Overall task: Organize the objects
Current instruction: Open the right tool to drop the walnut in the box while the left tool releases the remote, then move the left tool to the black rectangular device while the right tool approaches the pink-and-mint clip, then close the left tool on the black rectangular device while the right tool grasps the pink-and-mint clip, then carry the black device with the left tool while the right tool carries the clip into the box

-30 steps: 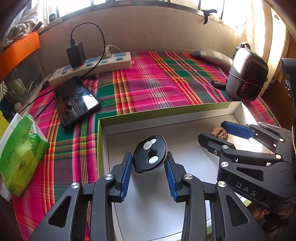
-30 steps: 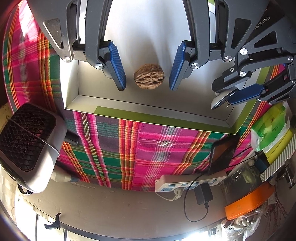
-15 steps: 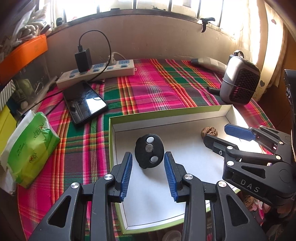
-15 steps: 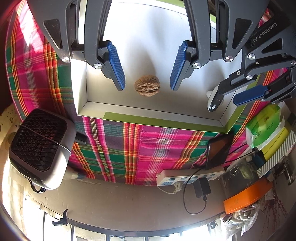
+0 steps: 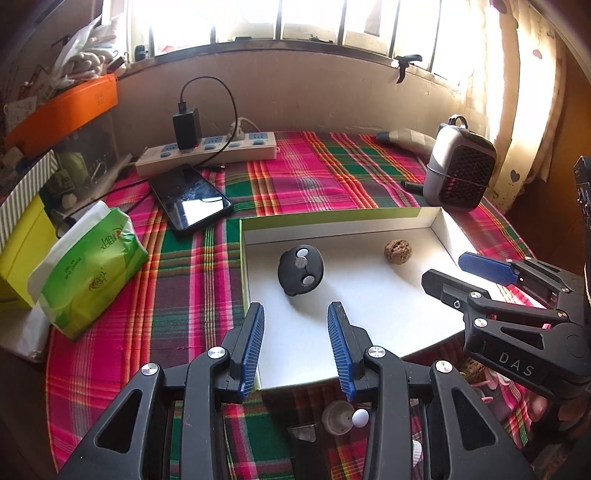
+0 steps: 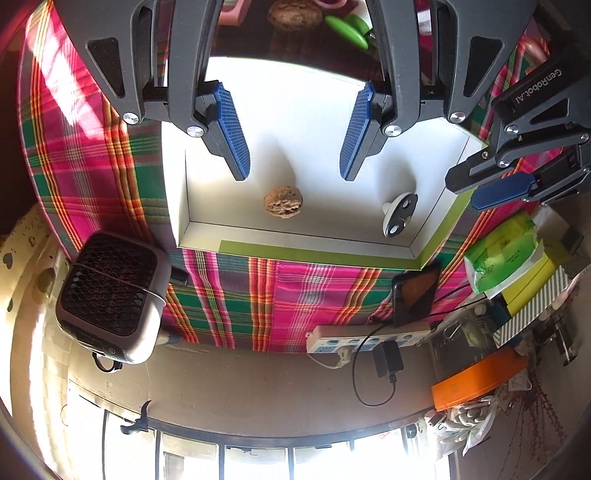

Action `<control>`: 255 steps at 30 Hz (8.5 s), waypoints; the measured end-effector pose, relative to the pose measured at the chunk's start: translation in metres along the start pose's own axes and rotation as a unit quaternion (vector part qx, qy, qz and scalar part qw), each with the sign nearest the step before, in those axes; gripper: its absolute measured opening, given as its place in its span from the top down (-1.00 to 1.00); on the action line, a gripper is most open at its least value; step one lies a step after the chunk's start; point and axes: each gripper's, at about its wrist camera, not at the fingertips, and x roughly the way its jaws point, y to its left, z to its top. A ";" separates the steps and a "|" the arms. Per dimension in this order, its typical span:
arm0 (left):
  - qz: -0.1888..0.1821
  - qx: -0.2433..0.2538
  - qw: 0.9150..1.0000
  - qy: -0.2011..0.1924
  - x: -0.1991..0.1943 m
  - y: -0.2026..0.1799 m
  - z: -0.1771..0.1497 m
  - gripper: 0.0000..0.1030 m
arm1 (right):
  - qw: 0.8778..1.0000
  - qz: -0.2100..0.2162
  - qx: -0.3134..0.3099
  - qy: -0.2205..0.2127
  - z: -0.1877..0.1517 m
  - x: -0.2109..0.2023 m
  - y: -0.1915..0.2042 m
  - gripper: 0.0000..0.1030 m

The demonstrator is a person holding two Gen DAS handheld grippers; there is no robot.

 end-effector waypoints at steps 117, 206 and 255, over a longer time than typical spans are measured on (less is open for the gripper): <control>-0.039 -0.041 0.998 0.026 -0.026 0.005 -0.098 0.33 | 0.993 -0.013 0.116 -0.004 -0.102 -0.039 -0.051 -0.01; -0.026 -0.032 0.999 0.016 -0.033 0.003 -0.065 0.59 | 0.997 -0.029 0.066 -0.004 -0.092 -0.049 -0.039 0.64; -0.055 0.014 0.996 0.066 0.076 -0.046 0.050 0.59 | 0.998 0.015 0.044 0.041 0.028 0.043 -0.063 0.64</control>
